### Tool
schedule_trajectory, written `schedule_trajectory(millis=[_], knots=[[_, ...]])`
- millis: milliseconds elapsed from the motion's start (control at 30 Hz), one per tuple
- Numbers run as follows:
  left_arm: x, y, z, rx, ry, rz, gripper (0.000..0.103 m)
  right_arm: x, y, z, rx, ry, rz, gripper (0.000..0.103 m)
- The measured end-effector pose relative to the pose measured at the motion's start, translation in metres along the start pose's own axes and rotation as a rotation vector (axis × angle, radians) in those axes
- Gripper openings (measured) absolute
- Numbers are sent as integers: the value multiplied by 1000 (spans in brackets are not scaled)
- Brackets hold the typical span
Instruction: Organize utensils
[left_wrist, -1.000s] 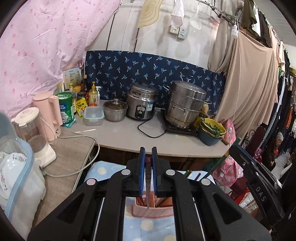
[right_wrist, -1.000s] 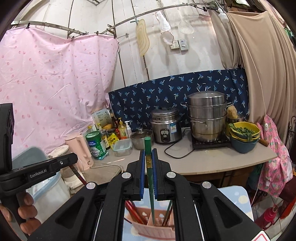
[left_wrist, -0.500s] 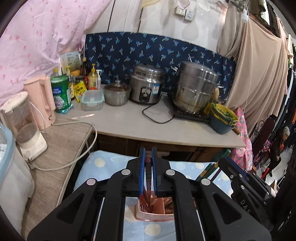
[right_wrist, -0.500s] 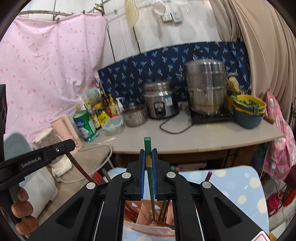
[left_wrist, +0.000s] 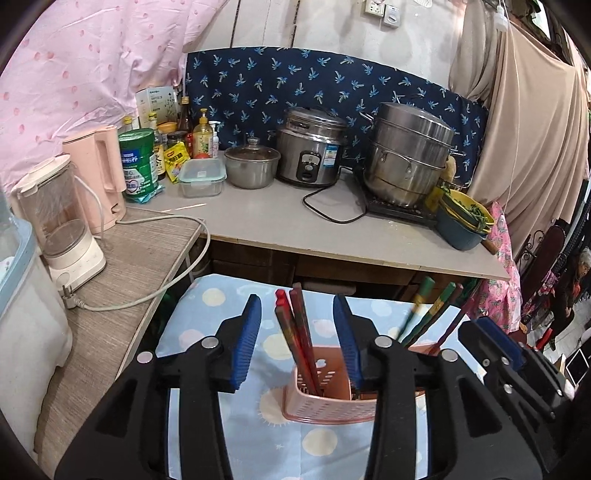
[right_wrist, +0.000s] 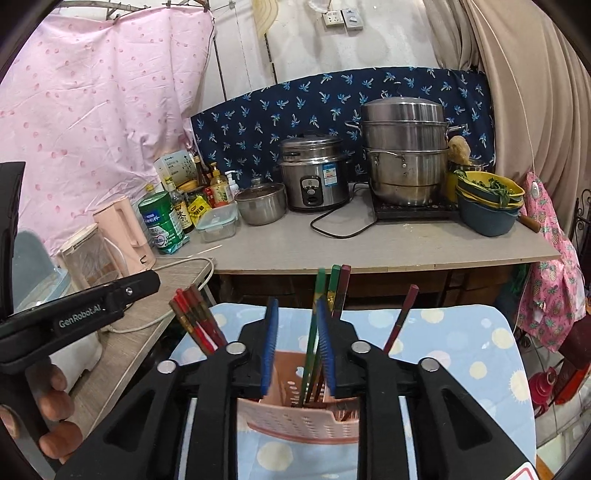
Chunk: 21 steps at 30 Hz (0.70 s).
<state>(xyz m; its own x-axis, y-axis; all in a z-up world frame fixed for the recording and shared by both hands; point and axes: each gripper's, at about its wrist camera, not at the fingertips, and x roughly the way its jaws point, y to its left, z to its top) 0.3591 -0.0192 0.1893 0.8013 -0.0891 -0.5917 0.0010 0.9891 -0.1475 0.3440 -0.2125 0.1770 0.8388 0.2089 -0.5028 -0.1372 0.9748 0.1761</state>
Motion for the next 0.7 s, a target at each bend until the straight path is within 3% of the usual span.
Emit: schedule_trajectory(millis=[267,467,700], knots=[[-13,6,-25,-2,29,56,47,-27,7,-13,-18,-1,0,52],[-24,7,-53,21,58,108,51,-42,13,-35,-44,22,-34,59],[-37,9,-87,27,96,130,63,-60,9,-64,-42,68,-56,67]])
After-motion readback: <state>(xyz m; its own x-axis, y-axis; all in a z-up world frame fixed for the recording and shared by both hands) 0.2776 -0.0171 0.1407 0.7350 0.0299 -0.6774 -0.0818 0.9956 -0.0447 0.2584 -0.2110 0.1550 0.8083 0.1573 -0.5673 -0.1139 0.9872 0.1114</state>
